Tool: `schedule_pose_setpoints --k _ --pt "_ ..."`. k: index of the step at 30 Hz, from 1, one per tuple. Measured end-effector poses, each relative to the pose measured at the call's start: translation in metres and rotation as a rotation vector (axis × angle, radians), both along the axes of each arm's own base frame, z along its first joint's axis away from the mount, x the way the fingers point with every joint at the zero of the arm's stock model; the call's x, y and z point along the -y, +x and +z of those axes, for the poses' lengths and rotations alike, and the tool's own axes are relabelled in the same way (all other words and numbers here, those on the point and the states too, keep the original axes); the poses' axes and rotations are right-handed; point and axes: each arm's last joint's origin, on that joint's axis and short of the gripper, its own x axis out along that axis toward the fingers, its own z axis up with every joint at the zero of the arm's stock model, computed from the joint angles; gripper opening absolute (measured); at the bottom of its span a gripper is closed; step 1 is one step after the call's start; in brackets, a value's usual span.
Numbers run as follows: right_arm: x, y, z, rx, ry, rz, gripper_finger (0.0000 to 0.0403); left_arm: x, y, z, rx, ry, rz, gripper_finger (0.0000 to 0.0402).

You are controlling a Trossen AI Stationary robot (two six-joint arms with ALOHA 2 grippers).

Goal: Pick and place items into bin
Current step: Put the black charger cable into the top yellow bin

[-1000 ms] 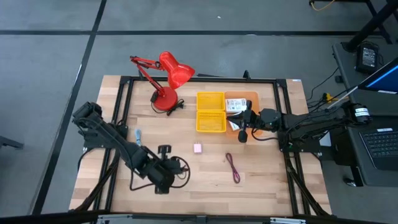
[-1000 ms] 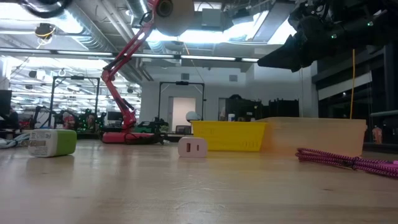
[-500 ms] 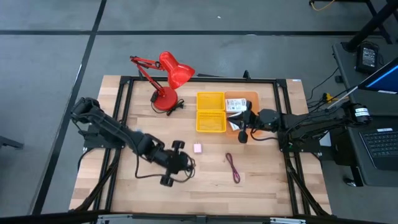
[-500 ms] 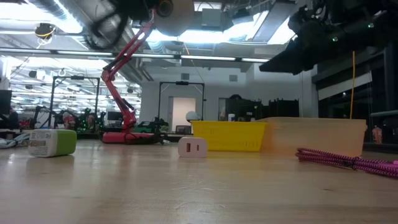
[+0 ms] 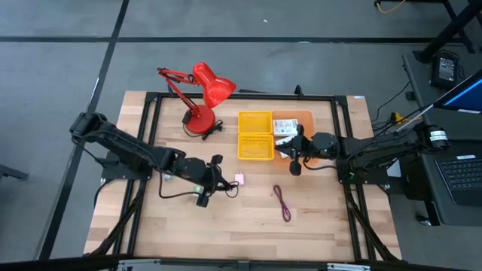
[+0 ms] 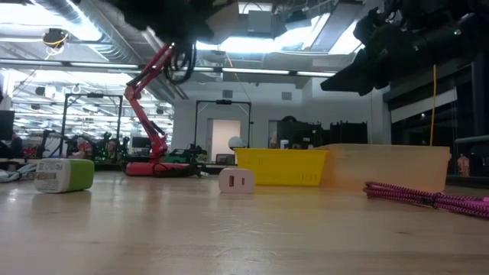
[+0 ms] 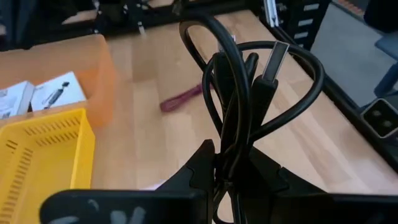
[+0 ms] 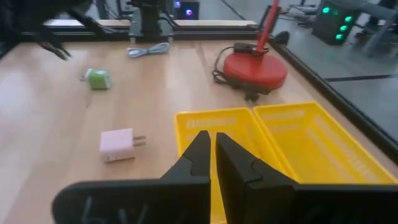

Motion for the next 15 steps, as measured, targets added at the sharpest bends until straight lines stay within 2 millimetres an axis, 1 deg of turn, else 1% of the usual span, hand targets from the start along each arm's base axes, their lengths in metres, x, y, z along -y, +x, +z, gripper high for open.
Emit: schedule_pose_setpoints --k 5,7,10,12,15 --pt "-0.002 0.001 0.003 0.040 0.032 0.053 0.0010 -0.015 -0.001 -0.014 0.113 0.051 0.024 0.0042" --pt "-0.002 0.002 0.008 0.083 0.017 0.076 0.0010 -0.022 -0.001 -0.015 0.193 0.060 0.026 0.0042" --pt "-0.002 0.004 0.013 0.138 0.008 0.083 0.0010 -0.030 -0.001 -0.015 0.297 0.043 -0.026 0.0042" --pt "-0.002 0.004 0.016 0.166 0.006 0.083 0.0010 -0.035 -0.003 -0.018 0.319 0.030 -0.041 0.0042" --pt "-0.002 0.004 0.016 0.172 0.005 0.083 0.0010 -0.041 -0.004 -0.021 0.314 0.038 -0.019 0.0042"
